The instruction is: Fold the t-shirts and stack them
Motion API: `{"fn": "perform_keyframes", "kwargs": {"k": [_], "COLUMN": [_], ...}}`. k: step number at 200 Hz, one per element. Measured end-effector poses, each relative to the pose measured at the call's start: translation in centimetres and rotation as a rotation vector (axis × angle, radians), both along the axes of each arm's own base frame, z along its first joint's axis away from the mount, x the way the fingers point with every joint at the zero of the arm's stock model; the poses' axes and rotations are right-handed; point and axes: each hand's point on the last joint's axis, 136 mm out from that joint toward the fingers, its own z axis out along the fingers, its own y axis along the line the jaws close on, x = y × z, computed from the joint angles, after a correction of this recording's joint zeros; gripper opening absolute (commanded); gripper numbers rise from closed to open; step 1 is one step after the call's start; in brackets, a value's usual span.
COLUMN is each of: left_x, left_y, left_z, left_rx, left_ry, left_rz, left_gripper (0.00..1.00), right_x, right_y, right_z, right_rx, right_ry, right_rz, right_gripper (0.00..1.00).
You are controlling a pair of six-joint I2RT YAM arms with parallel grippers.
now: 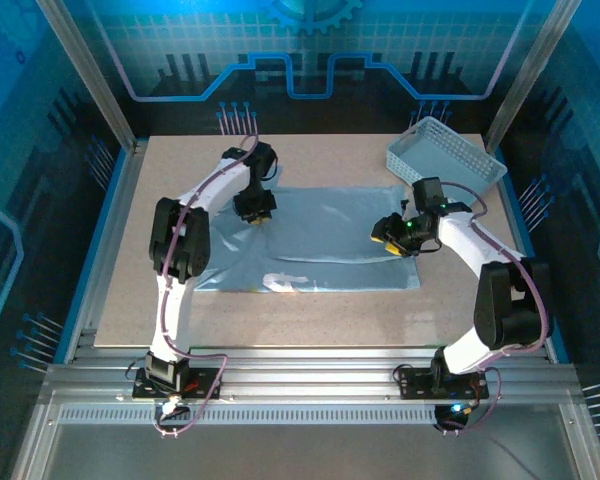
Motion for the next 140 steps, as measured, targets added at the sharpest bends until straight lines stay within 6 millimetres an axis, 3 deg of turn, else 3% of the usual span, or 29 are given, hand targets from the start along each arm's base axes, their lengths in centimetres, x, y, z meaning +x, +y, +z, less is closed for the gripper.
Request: {"fn": "perform_keyframes", "kwargs": {"k": [22,39,65,89,110,140], "left_x": [-0.2,-1.4,-5.3,-9.6,-12.0,-13.1], "left_y": [0.6,1.6,4.5,6.2,3.6,-3.7], "left_z": [0.9,2.9,5.9,5.7,3.7,1.5], "left_rx": [0.017,0.01,-0.056,-0.155,-0.258,-0.373], "left_ry": [-0.045,-0.082,-0.113,-0.082,-0.021,0.044], "left_rz": [-0.018,0.018,0.178,0.328,0.358,0.261], "left_gripper": [0.49,0.49,0.4,0.32,0.28,0.26], "right_x": [0.1,0.1,-0.6,-2.2,-3.2,-2.6], "right_y": [-0.4,-1.0,-2.6,-4.0,-4.0,-3.6], "right_z": [-0.2,-0.5,-1.7,-3.4,-4.5,-5.1], "right_rx": [-0.011,-0.022,-0.059,-0.074,-0.057,-0.016], "right_ry": [0.005,0.02,0.08,0.162,0.214,0.23], "right_rz": [-0.017,-0.053,-0.134,-0.214,-0.264,-0.323], "right_gripper": [0.51,0.52,0.56,0.63,0.65,0.63]}}
